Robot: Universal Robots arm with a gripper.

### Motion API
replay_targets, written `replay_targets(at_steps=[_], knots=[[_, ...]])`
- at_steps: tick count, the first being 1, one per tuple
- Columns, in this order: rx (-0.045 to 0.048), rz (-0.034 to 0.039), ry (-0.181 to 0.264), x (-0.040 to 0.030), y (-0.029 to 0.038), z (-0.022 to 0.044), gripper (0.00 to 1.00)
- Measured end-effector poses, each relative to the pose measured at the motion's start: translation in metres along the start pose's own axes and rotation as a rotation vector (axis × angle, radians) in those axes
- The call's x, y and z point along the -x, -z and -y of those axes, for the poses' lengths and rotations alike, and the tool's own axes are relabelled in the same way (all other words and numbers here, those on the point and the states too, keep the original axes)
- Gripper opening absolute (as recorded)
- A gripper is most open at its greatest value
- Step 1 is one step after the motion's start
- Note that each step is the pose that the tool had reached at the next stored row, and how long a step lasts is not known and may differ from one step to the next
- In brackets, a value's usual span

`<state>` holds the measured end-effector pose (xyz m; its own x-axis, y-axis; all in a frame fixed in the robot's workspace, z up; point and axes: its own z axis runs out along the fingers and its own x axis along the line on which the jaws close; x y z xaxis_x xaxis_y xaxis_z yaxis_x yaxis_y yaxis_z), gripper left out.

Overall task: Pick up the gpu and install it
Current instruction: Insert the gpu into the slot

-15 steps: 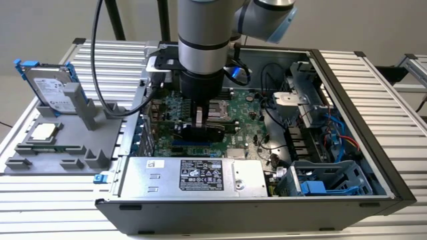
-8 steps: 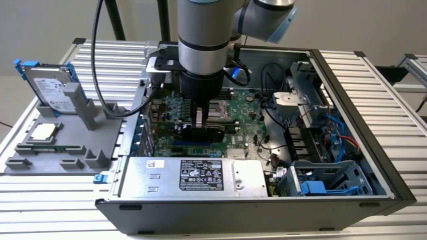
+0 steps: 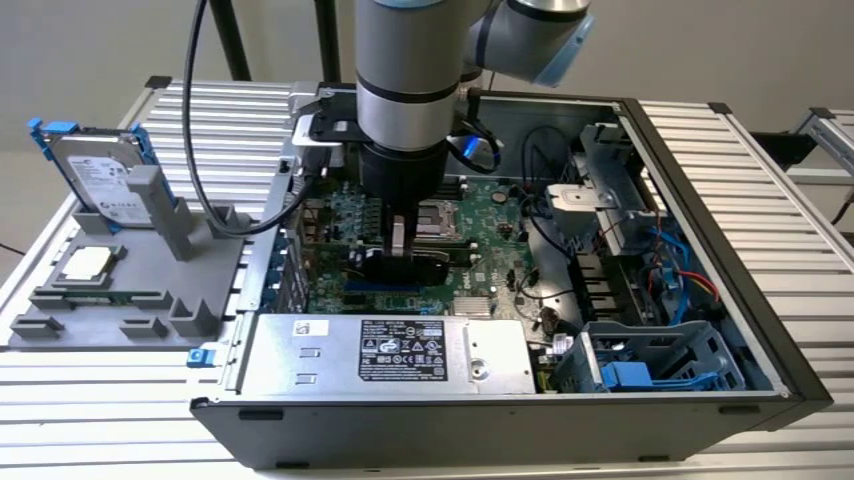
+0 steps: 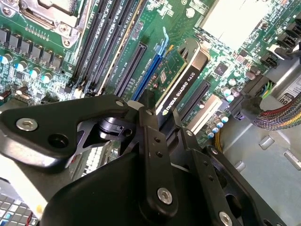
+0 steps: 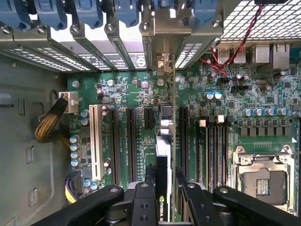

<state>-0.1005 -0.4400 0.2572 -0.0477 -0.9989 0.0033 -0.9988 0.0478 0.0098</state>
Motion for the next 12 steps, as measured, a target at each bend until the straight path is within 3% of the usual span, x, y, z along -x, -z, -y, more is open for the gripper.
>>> replay_targets(at_steps=[12], knots=[[-0.0025, 0.0001, 0.0, 0.0, -0.0016, -0.0015, 0.0]])
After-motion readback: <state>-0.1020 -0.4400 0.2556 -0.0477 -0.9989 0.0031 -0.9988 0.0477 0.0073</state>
